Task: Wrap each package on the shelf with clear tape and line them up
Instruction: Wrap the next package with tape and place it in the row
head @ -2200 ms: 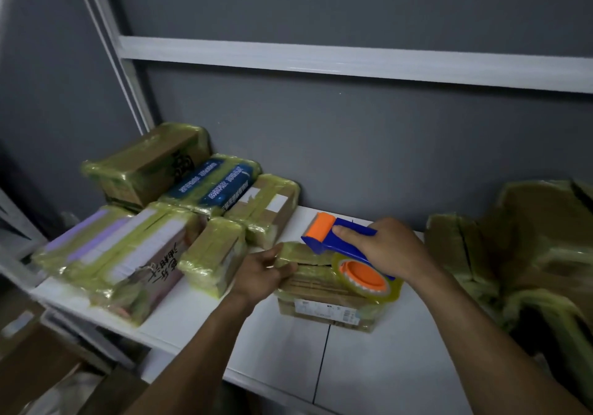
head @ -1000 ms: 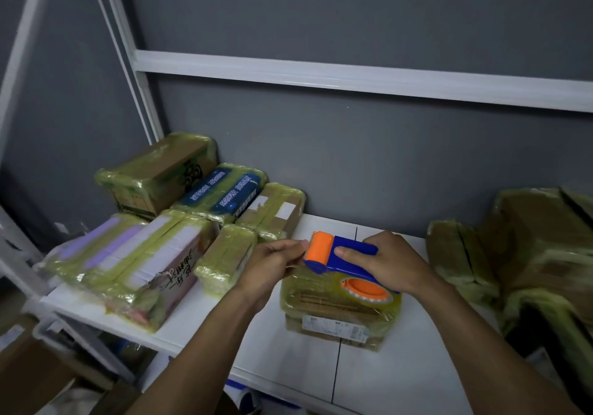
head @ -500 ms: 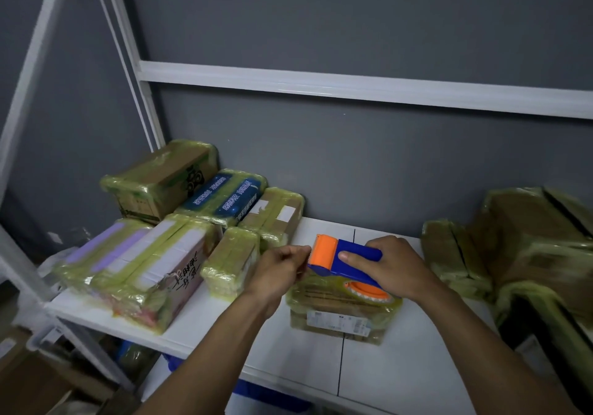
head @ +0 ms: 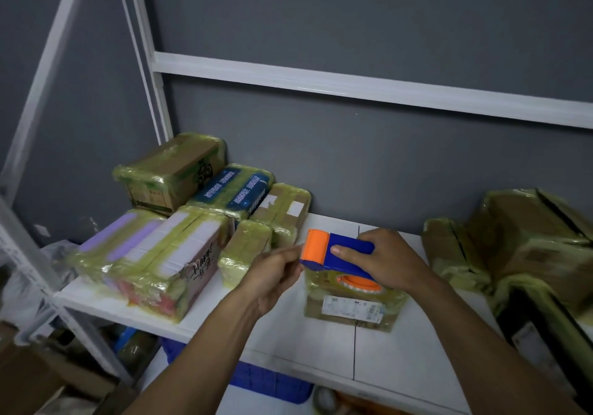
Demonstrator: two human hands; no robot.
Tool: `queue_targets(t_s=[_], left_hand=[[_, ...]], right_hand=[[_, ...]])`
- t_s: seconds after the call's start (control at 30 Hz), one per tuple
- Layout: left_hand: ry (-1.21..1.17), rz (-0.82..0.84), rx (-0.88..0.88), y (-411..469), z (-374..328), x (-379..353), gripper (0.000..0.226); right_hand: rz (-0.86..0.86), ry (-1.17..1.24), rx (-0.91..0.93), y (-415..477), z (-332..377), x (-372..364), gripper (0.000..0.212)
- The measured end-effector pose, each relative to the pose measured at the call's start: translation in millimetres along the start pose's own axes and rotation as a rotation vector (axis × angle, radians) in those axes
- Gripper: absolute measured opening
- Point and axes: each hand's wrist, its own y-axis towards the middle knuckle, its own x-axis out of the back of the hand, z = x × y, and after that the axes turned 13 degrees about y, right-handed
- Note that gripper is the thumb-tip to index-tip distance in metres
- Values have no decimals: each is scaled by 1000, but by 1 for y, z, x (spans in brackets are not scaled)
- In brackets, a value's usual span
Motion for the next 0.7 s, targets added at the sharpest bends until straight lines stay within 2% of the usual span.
queue_targets(t_s=[0.07,0.2,0.33,0.5,0.7], left_hand=[[40,0,-5,-5,-1,6,18],[97,-122,-45,-10,-2,2,10],[133,-212,-88,-12,-6,-13,12],[148,-265,-104,-10,-10,-40,11],[86,-442,-122,-3,-9,-41,3]], right_hand=[[8,5,-2,-4,4,-2,48],[19,-14,-1,-10,6,-1,52],[49,-50,-28,-10,9,8,58],[91,-95,-76,1,5,36,74],[152,-135,-86,5,-18,85,73]])
